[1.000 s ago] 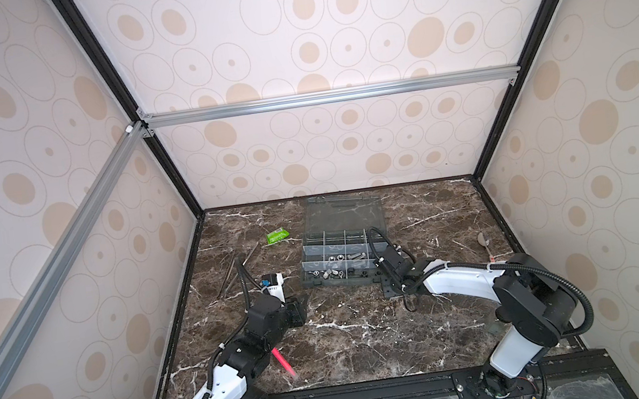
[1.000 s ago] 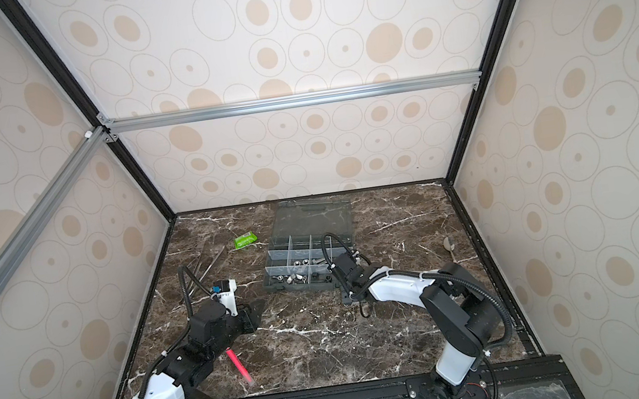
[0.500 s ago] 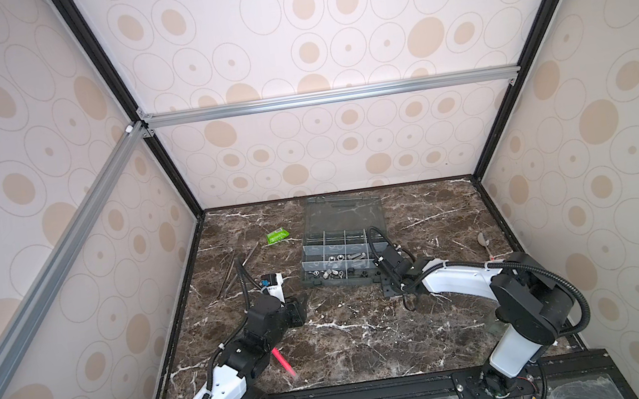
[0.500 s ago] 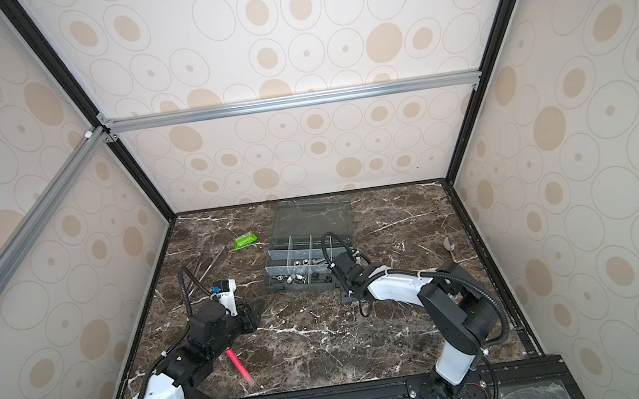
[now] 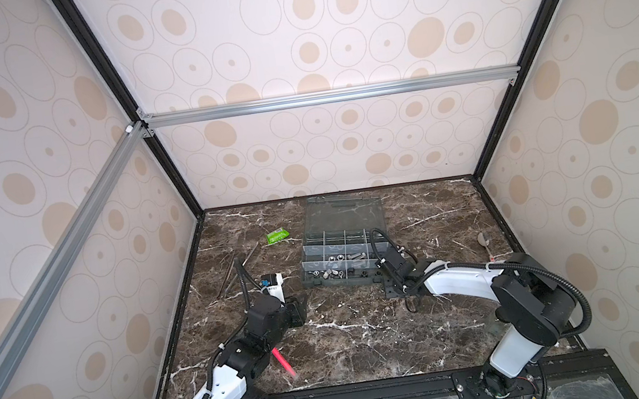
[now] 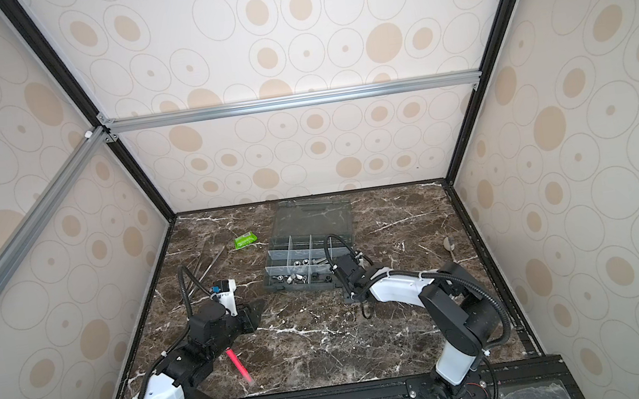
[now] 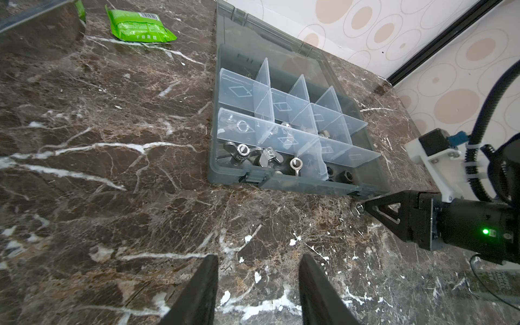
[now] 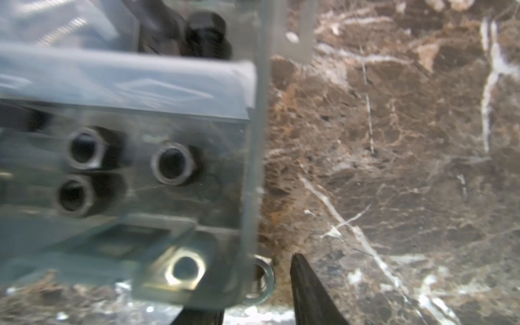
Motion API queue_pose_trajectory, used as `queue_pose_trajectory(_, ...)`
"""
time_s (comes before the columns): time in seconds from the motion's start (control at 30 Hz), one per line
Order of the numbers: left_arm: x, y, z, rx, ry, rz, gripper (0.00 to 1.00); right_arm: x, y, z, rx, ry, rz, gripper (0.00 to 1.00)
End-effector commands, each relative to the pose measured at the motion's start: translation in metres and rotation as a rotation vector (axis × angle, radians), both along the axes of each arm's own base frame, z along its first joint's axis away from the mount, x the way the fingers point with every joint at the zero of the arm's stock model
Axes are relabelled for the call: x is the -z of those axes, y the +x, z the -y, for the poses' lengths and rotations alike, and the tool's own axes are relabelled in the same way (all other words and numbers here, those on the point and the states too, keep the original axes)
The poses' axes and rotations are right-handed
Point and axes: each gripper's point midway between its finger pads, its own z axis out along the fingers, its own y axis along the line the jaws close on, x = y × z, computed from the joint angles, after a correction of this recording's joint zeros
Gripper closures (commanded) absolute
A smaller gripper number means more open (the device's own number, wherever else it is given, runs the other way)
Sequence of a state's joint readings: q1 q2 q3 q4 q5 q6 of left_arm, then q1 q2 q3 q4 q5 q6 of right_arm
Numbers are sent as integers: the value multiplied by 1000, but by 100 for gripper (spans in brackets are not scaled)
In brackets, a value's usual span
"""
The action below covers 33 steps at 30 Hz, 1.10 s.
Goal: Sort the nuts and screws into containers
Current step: 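Lower the right gripper onto a loose silver hex nut and close, then carry the silver nut with the right gripper over the nut compartment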
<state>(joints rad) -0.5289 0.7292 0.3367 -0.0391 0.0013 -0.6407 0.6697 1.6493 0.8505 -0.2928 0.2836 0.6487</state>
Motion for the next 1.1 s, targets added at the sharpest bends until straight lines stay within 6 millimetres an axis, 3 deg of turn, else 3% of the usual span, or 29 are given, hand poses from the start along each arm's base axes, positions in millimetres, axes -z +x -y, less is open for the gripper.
queue_pose_trajectory(0.0,-2,1,-5,-28,-8,1,53,-1,-4,15,40,-26,-2,60)
queue_pose_trajectory(0.4,-2,0,-7,-34,-11,1,53,5,-1,14,22,-29,-21,61)
queue_pose_trajectory(0.77,-2,-1,-8,-39,-12,2,53,9,-3,14,22,-20,-40,73)
queue_pose_trajectory(0.93,-2,-2,-9,-45,-14,2,53,3,-10,17,32,1,-32,74)
queue_pose_trajectory(1.07,-1,-2,-11,-55,-13,0,53,-14,-13,25,35,-10,2,75)
